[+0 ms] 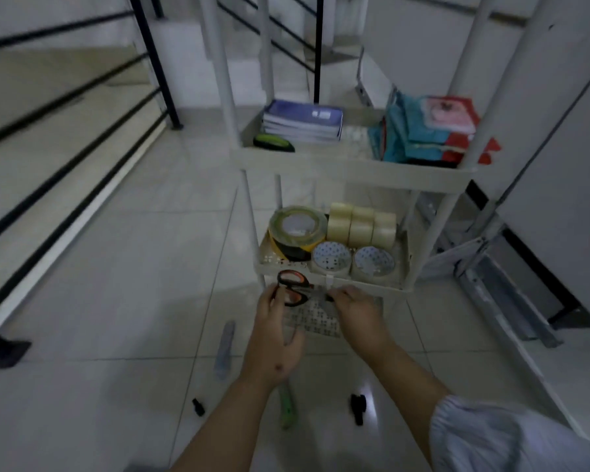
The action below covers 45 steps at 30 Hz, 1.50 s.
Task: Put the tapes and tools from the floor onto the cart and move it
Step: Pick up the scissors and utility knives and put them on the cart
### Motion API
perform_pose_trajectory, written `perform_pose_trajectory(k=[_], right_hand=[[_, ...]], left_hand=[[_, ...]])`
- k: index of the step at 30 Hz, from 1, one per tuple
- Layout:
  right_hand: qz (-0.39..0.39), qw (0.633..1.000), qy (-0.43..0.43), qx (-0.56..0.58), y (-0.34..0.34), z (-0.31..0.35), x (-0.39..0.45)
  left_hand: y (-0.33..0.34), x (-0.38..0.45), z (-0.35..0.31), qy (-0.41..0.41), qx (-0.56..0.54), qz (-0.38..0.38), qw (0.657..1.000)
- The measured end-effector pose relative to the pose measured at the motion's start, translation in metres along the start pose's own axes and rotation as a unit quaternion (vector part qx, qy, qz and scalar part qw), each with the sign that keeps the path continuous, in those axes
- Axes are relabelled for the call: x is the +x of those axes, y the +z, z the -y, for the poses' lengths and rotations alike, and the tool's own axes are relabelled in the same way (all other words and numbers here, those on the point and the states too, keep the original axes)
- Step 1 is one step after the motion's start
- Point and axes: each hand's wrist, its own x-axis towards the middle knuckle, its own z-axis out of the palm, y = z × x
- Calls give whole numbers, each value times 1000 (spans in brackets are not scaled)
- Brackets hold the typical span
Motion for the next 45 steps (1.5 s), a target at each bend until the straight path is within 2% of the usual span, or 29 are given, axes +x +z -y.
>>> perform_pose_trajectory(k=[5,9,13,17,20,25,31,36,38,42,45], right_hand=[[-93,993,-68,-37,-77,29,35],[-149,982,-104,-42,-124,44,66],[-188,975,-116,-35,-158,55,101],[-165,981,-102,-12,-173,51,123],[-113,993,-38,1,-177,41,137],[-86,993,-8,78,-182,37,158],[10,996,1,85,-179,32,179],[40,994,10,101,-181,33,182],[17,993,19,116,-180,38,178],[-83,983,16,163,-177,55,158],[-119,978,-57,162,-171,74,133]], left_hand=[[-49,14,-41,100,32,-48,993],[-89,32,-76,125,64,-39,989],[-123,55,-102,143,152,-8,978],[-135,82,-110,164,264,33,950],[-136,106,-112,170,348,58,920],[-129,131,-107,161,419,55,892],[-118,140,-98,115,438,62,890],[-113,141,-91,105,440,53,890],[-112,138,-88,115,435,37,892],[-112,120,-82,142,385,-3,912],[-112,100,-69,182,349,-73,916]])
